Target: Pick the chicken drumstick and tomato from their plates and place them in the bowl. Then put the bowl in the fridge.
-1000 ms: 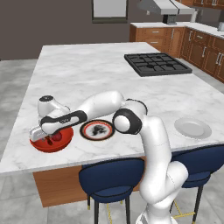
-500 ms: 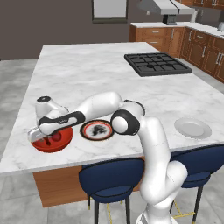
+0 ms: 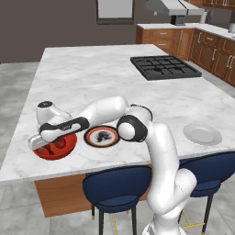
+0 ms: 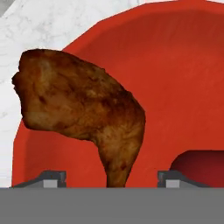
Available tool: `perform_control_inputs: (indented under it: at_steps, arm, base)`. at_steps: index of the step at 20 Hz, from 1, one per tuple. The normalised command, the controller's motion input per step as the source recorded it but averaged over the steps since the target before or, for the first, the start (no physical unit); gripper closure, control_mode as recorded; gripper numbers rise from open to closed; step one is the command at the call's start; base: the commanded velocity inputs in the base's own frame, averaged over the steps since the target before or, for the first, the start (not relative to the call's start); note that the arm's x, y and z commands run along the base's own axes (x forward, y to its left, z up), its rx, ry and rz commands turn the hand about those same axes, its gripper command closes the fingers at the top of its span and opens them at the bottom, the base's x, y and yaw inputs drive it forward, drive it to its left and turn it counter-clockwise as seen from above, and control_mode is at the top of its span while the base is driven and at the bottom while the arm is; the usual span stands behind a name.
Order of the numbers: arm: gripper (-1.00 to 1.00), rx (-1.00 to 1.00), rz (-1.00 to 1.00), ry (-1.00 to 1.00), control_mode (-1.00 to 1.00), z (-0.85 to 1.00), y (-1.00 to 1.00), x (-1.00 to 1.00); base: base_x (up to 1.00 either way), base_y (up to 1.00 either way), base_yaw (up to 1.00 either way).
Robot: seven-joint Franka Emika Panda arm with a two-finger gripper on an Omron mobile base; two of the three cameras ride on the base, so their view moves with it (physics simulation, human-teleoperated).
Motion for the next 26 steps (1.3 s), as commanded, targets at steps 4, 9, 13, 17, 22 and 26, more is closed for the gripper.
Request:
perform_control_inputs:
  at_steps: [4,9,13,17,22,26]
  arm:
    - [-1.00,0.04,0.00,-0.01,-1.00,0.25,-0.05,-0.06]
    - [-1.00,0.07,0.00,-0.04,-1.00,0.43,-0.02,-0.17]
    - [-1.00,0.04,-0.11,0.00,-1.00,0.25,-0.25,-0.41]
    - [-1.00,0.00,-0.21,0.00,-1.00,0.00,-0.43,-0.37]
    - [-1.00,0.05,-0.35,0.03,-1.00,0.00,-0.53,-0.22]
    - [-1.00,0.07,-0.41,0.05,-1.00,0.01,-0.49,-0.10]
  base:
    - [0.00,0.00,0.00]
    - [0.00,0.00,0.00]
    - [0.00,0.00,0.00]
    - [0.00,0.00,0.00]
    - [0.00,0.00,0.00]
    - [0.00,0.00,0.00]
